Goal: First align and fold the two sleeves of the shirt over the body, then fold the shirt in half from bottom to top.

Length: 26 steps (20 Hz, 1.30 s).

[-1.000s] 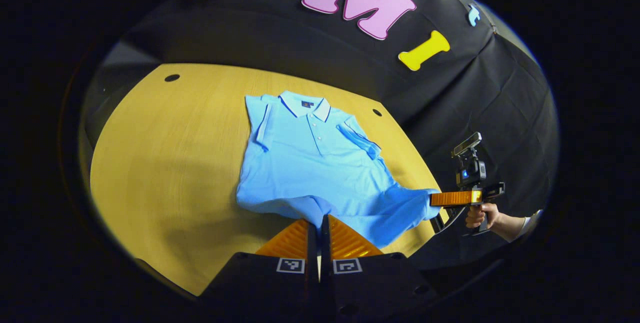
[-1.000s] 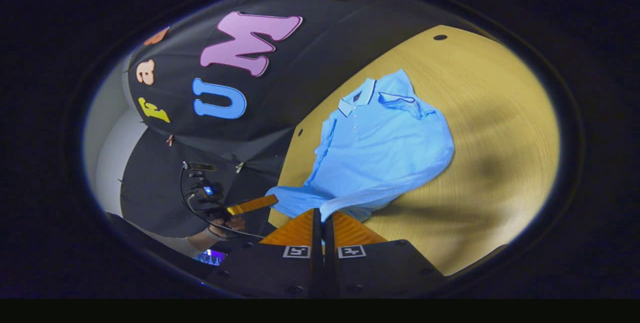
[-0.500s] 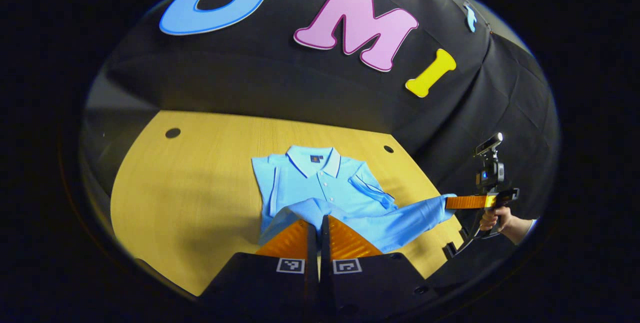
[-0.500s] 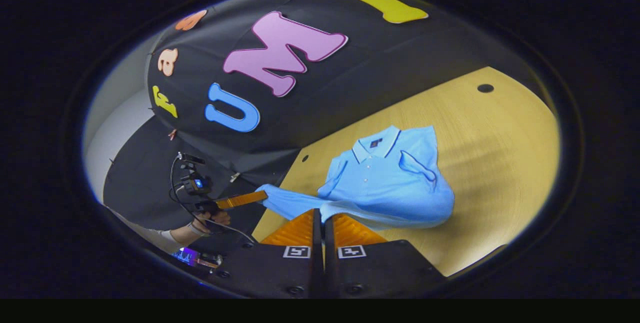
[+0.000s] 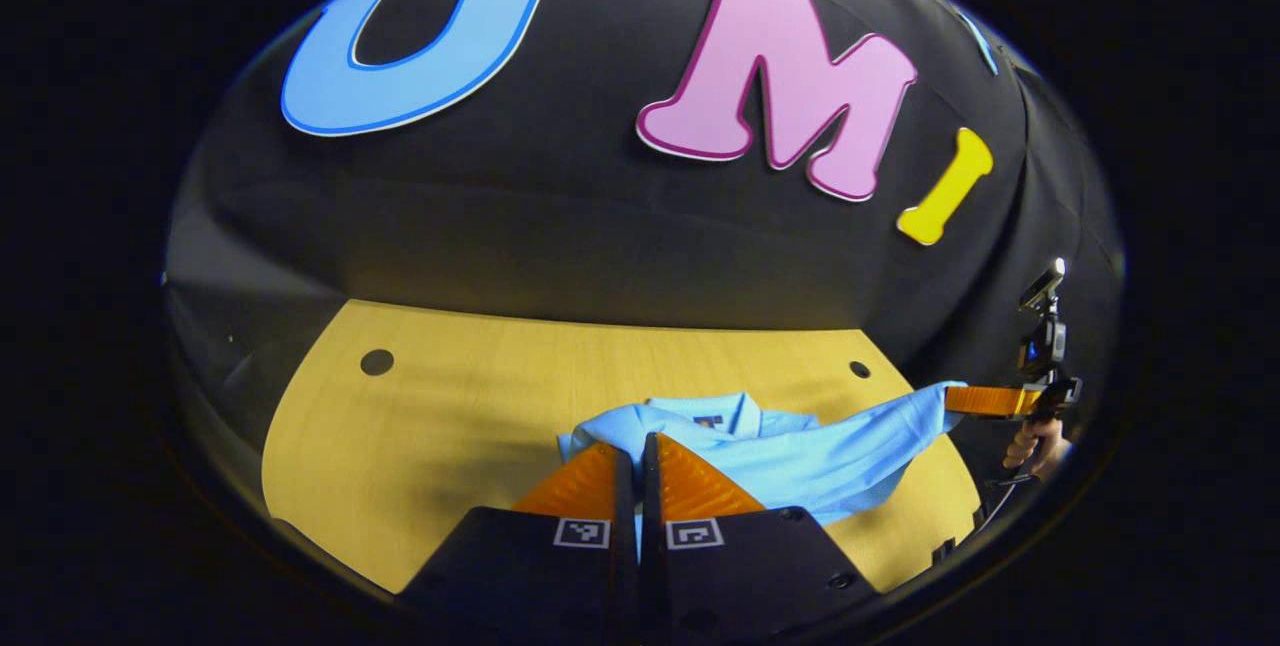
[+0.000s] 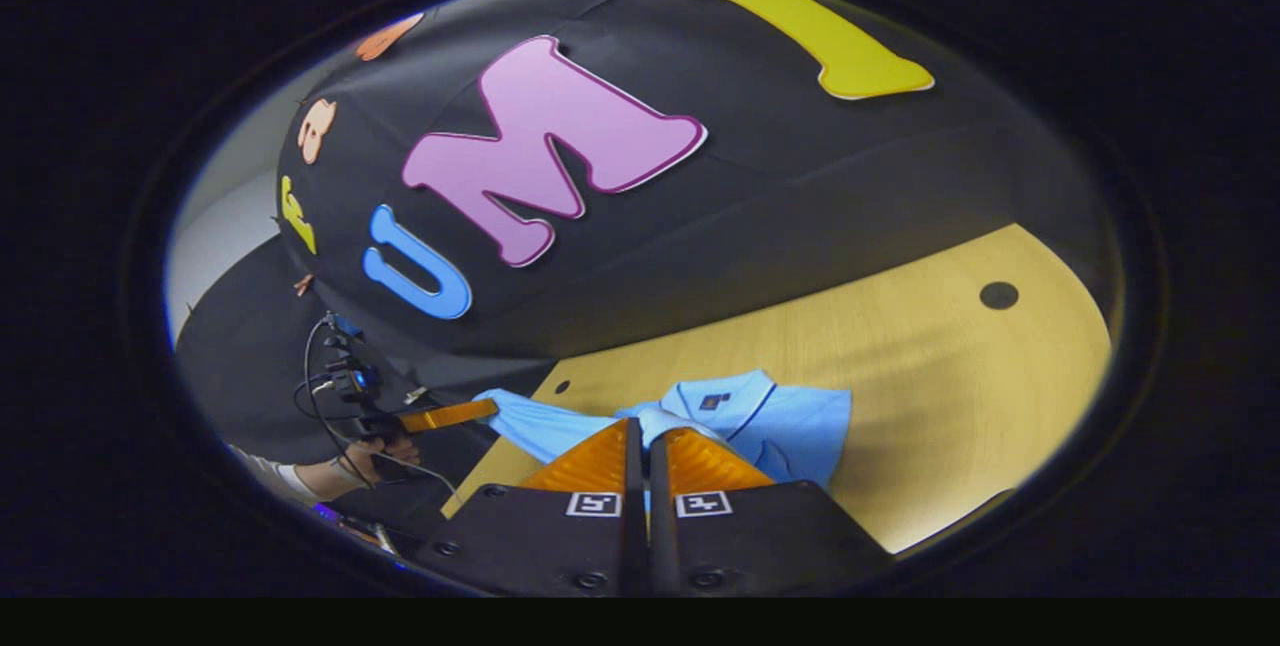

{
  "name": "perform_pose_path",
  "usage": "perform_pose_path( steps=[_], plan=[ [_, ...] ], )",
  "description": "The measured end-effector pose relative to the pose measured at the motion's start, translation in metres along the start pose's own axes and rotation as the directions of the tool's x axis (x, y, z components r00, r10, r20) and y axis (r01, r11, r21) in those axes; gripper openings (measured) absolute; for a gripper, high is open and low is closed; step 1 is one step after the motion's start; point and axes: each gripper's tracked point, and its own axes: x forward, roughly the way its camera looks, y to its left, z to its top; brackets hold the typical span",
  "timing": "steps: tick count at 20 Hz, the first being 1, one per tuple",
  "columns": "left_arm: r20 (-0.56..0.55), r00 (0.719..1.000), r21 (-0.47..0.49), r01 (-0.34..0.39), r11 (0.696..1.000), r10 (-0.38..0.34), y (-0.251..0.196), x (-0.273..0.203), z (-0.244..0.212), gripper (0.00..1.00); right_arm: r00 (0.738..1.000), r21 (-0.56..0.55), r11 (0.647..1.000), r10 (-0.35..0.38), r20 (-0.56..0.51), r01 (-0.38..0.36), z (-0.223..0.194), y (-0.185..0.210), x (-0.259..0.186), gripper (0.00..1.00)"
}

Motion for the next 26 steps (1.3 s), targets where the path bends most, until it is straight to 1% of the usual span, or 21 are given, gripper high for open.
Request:
perform_pose_path(
  steps=[1, 2, 5, 8, 9, 10, 11, 12, 13, 15, 16, 17, 18, 19, 20, 21, 22, 23, 24, 25, 26],
  plan=[
    [-0.007, 1.0, 0.002, -0.017, 1.0, 0.017, 0.007, 0.015, 0.002, 0.06, 1.0, -0.02, 1.0, -0.023, 0.0, 0.023, 0.009, -0.012, 0.017, 0.0],
    [-0.022, 0.999, -0.01, -0.034, 0.999, 0.034, 0.014, 0.031, 0.001, 0.06, 0.999, -0.034, 0.998, -0.044, 0.002, 0.044, 0.018, -0.023, 0.034, 0.0],
    [-0.093, 0.992, -0.036, -0.087, 0.996, 0.083, 0.034, 0.086, -0.016, 0.06, 0.995, -0.029, 0.995, -0.095, -0.03, 0.094, 0.016, -0.054, 0.081, 0.11],
    [-0.136, 0.986, -0.084, -0.109, 0.99, 0.097, 0.036, 0.125, -0.029, 0.06, 0.982, -0.023, 0.987, -0.163, -0.096, 0.162, -0.011, -0.094, 0.111, 0.12],
    [-0.147, 0.983, -0.081, -0.119, 0.99, 0.106, 0.038, 0.138, -0.036, 0.06, 0.973, -0.025, 0.981, -0.193, -0.126, 0.191, -0.024, -0.111, 0.117, 0.05],
    [-0.165, 0.978, -0.063, -0.139, 0.988, 0.127, 0.042, 0.148, -0.044, 0.06, 0.962, -0.037, 0.974, -0.226, -0.151, 0.223, -0.035, -0.126, 0.121, 0.12],
    [-0.197, 0.966, -0.037, -0.176, 0.984, 0.166, 0.047, 0.153, -0.054, 0.06, 0.948, -0.055, 0.963, -0.269, -0.17, 0.263, -0.042, -0.141, 0.124, 0.0],
    [-0.219, 0.954, -0.011, -0.211, 0.977, 0.204, 0.053, 0.158, -0.063, 0.06, 0.941, -0.064, 0.956, -0.294, -0.166, 0.287, -0.043, -0.151, 0.124, 0.0],
    [-0.228, 0.95, -0.003, -0.219, 0.976, 0.213, 0.055, 0.163, -0.07, 0.09, 0.94, -0.062, 0.952, -0.305, -0.156, 0.298, -0.042, -0.158, 0.124, 0.12],
    [-0.235, 0.949, -0.019, -0.221, 0.975, 0.21, 0.056, 0.169, -0.076, 0.16, 0.938, -0.053, 0.95, -0.312, -0.153, 0.307, -0.037, -0.158, 0.118, 0.0],
    [-0.234, 0.95, -0.029, -0.219, 0.975, 0.206, 0.054, 0.167, -0.075, 0.22, 0.937, -0.057, 0.951, -0.31, -0.162, 0.305, -0.04, -0.157, 0.118, 0.1],
    [-0.232, 0.955, -0.042, -0.201, 0.979, 0.186, 0.05, 0.168, -0.076, 0.29, 0.933, -0.069, 0.95, -0.311, -0.179, 0.303, -0.049, -0.157, 0.122, 0.3],
    [-0.222, 0.96, -0.05, -0.183, 0.982, 0.168, 0.045, 0.165, -0.072, 0.45, 0.933, -0.083, 0.952, -0.305, -0.189, 0.294, -0.052, -0.154, 0.119, 0.25],
    [-0.211, 0.966, -0.057, -0.164, 0.985, 0.148, 0.039, 0.162, -0.066, 0.36, 0.936, -0.102, 0.953, -0.299, -0.186, 0.285, -0.052, -0.149, 0.117, 0.39],
    [-0.192, 0.973, -0.061, -0.145, 0.988, 0.131, 0.032, 0.158, -0.057, 0.37, 0.941, -0.125, 0.954, -0.29, -0.174, 0.271, -0.049, -0.142, 0.115, 0.53],
    [-0.175, 0.978, -0.067, -0.127, 0.99, 0.114, 0.027, 0.151, -0.049, 0.39, 0.944, -0.14, 0.954, -0.285, -0.166, 0.263, -0.046, -0.134, 0.112, 0.59],
    [-0.158, 0.983, -0.073, -0.102, 0.992, 0.09, 0.017, 0.145, -0.041, 0.57, 0.948, -0.155, 0.955, -0.277, -0.154, 0.254, -0.041, -0.125, 0.108, 0.6],
    [-0.139, 0.988, -0.073, -0.085, 0.994, 0.074, 0.008, 0.135, -0.033, 0.48, 0.951, -0.165, 0.954, -0.273, -0.145, 0.249, -0.037, -0.115, 0.106, 0.64],
    [-0.119, 0.991, -0.073, -0.065, 0.995, 0.056, 0.001, 0.123, -0.022, 0.49, 0.953, -0.184, 0.951, -0.273, -0.131, 0.248, -0.033, -0.108, 0.101, 0.74],
    [-0.103, 0.994, -0.084, -0.034, 0.996, 0.025, -0.011, 0.11, -0.013, 0.49, 0.954, -0.21, 0.946, -0.276, -0.119, 0.247, -0.03, -0.101, 0.096, 0.9],
    [-0.079, 0.997, -0.093, -0.001, 0.996, -0.006, -0.024, 0.094, -0.002, 0.49, 0.955, -0.246, 0.938, -0.277, -0.11, 0.244, -0.026, -0.092, 0.089, 0.9]
  ],
)
